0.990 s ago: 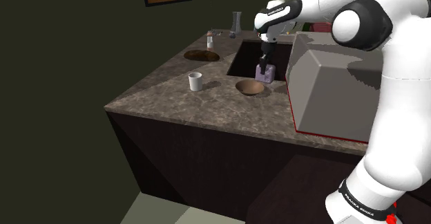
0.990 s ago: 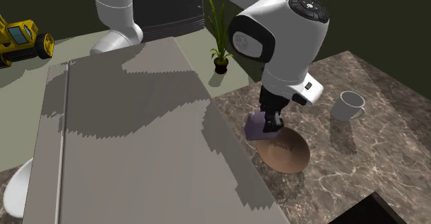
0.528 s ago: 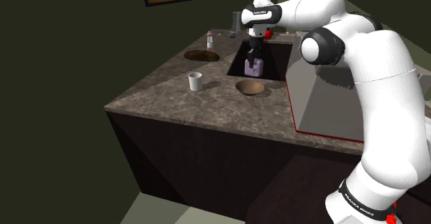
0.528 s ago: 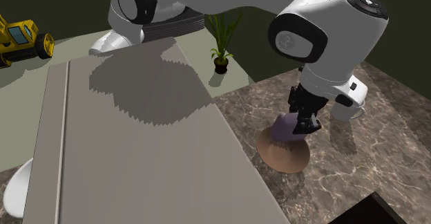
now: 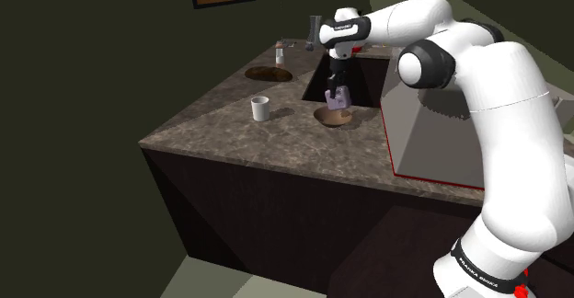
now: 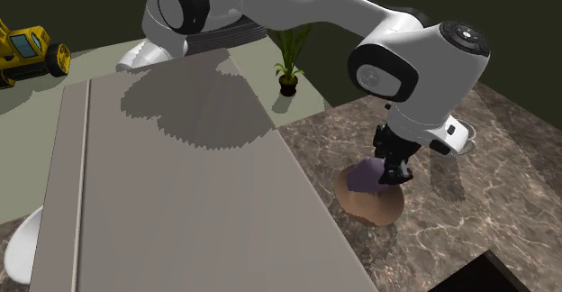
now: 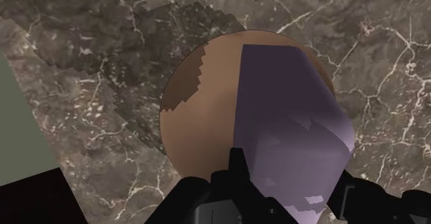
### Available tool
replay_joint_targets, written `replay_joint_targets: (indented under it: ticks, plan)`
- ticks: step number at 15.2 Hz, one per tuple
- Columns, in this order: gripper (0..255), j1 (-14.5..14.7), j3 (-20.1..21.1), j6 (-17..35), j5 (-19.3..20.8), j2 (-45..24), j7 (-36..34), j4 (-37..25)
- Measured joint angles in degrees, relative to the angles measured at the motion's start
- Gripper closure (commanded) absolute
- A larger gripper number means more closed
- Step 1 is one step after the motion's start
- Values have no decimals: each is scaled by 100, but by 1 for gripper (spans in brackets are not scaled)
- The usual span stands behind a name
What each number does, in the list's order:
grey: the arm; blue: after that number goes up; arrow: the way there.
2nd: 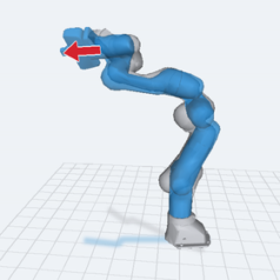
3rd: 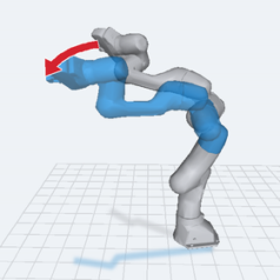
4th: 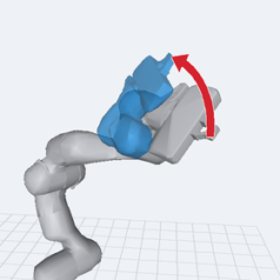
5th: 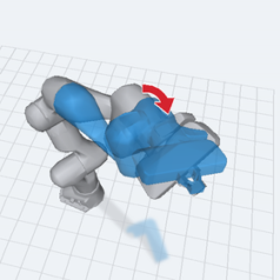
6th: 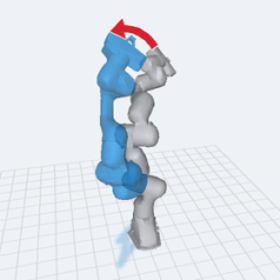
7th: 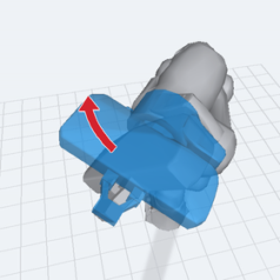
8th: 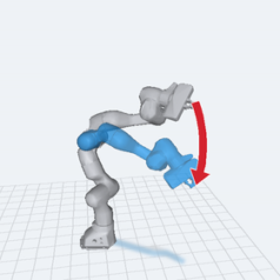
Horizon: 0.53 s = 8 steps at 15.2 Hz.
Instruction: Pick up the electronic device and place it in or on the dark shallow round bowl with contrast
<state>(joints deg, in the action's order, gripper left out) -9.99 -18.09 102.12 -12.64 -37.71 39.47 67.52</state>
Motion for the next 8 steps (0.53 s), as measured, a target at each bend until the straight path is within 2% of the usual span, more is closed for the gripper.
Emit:
replay_joint_targets:
  ticks: [8]
  plan:
    - [255, 27, 25, 537, -46, -109, 62, 440]
